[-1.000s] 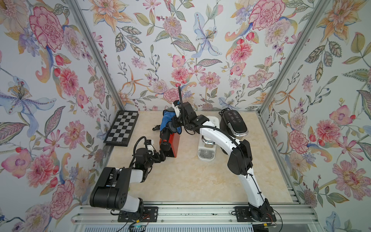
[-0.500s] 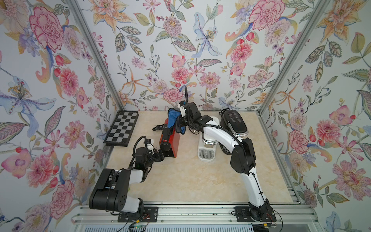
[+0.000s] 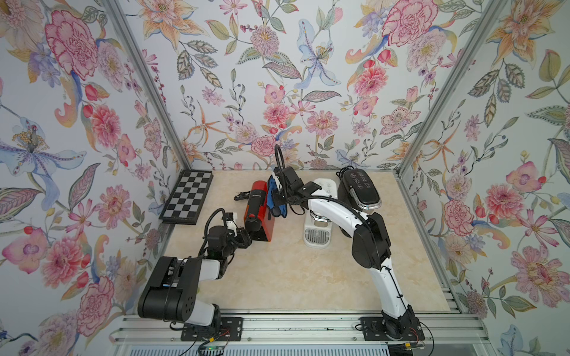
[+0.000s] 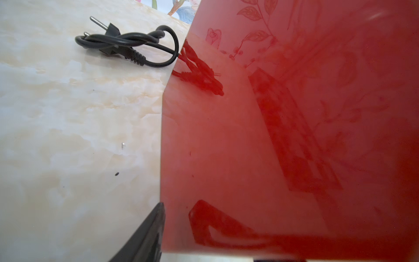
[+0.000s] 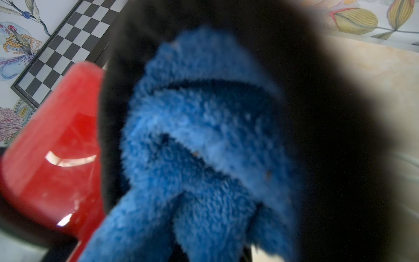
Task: Wipe the surface of a coffee machine
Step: Wipe the dirt from the surface of the coffee machine.
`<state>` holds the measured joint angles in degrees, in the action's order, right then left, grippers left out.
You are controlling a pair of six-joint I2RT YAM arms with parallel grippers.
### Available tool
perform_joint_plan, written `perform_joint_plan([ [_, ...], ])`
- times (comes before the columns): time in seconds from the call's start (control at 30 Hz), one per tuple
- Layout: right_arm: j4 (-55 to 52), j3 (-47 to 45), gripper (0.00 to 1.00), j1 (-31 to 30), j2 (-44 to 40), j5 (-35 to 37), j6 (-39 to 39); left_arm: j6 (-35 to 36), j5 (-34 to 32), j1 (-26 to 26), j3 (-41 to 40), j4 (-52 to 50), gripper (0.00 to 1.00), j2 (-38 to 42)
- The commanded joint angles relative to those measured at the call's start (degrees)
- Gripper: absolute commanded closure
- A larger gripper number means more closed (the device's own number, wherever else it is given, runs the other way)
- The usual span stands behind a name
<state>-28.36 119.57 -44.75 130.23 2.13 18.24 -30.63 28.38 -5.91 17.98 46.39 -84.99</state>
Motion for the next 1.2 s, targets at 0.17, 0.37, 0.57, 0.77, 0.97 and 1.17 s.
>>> perform_joint_plan([
  [0.17,3.15,-4.44,0.92,-5.71,4.33,-2.41,1.27,-1.2,4.73,-0.81,1.7,4.7,0.57,-2.01],
  [0.37,7.48,-11.34,0.92,-5.86,4.29,-2.79,3.11,-1.52,5.5,-1.11,1.64,5.55,0.59,-2.11],
  [0.57,10.4,-15.61,0.92,-5.78,3.3,-3.57,4.12,-1.69,5.72,-1.49,1.7,6.09,0.6,-2.36],
  [0.77,12.92,-17.22,0.91,-6.43,-0.31,-5.63,4.37,-1.96,6.75,-2.02,2.23,6.61,0.65,-3.66],
  [0.97,14.81,-18.7,0.91,-8.91,-5.13,-5.72,4.26,-0.89,5.68,-3.07,2.93,4.55,0.65,-3.12],
  [1.17,16.4,-20.99,0.91,-10.3,-10.44,-2.6,3.66,-0.75,5.72,-3.27,2.94,4.28,0.65,-2.98],
])
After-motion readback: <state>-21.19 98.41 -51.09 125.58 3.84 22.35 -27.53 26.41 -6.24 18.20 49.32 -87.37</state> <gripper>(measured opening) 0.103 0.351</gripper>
